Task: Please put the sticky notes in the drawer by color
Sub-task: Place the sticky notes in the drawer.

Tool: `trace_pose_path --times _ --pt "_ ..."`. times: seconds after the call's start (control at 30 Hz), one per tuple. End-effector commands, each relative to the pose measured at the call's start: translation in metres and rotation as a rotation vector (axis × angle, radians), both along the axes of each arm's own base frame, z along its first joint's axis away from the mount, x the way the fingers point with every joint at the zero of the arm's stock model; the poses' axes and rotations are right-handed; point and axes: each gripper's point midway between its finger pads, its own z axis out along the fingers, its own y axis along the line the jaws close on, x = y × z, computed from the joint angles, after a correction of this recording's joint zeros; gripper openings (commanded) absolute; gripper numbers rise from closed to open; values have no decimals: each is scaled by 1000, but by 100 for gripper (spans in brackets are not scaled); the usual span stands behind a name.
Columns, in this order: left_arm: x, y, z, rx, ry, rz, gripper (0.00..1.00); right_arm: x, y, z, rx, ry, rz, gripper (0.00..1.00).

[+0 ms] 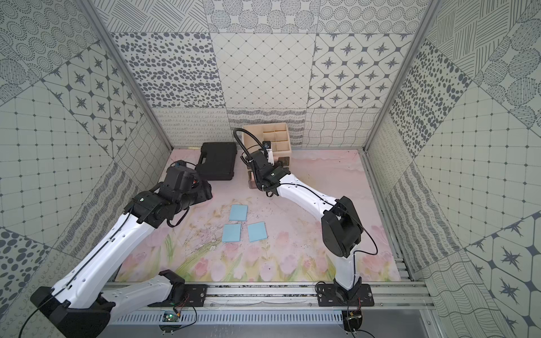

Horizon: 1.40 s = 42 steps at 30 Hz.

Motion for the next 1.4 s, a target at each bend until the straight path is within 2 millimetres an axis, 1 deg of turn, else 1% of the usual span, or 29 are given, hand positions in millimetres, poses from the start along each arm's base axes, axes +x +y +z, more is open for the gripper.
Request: trace_pose_path --times 0.0,0.1,0.17,0.27,0.37,0.6,0.8,1.07,1.23,1.37 --pt "10 -8 3 -37 -18 -6 80 6 -7 56 62 -151 -20 76" --pt "12 -11 1 -42 -12 -8 79 2 -9 60 74 -151 -14 76" --pt "13 -12 0 -46 -9 -8 79 1 -14 61 69 -161 -28 76" --pt "15 -13 -3 -45 -4 -12 79 3 -19 60 36 -187 -37 76" --pt "16 -14 -5 -44 3 -13 79 9 -24 55 12 -189 -44 76" --pt "19 -17 -8 -48 13 -12 79 15 -28 44 -1 -189 -47 76" --pt "22 -21 -13 -57 25 -15 79 17 -35 33 -13 -173 -61 77" --pt "25 -24 -15 -62 31 -18 79 9 -42 15 -17 -164 -67 77" --pt "26 -25 -16 -62 35 -18 79 1 -47 18 11 -182 -61 77" --pt "27 -27 -16 -76 38 -18 79 -4 -52 17 -4 -201 -53 77"
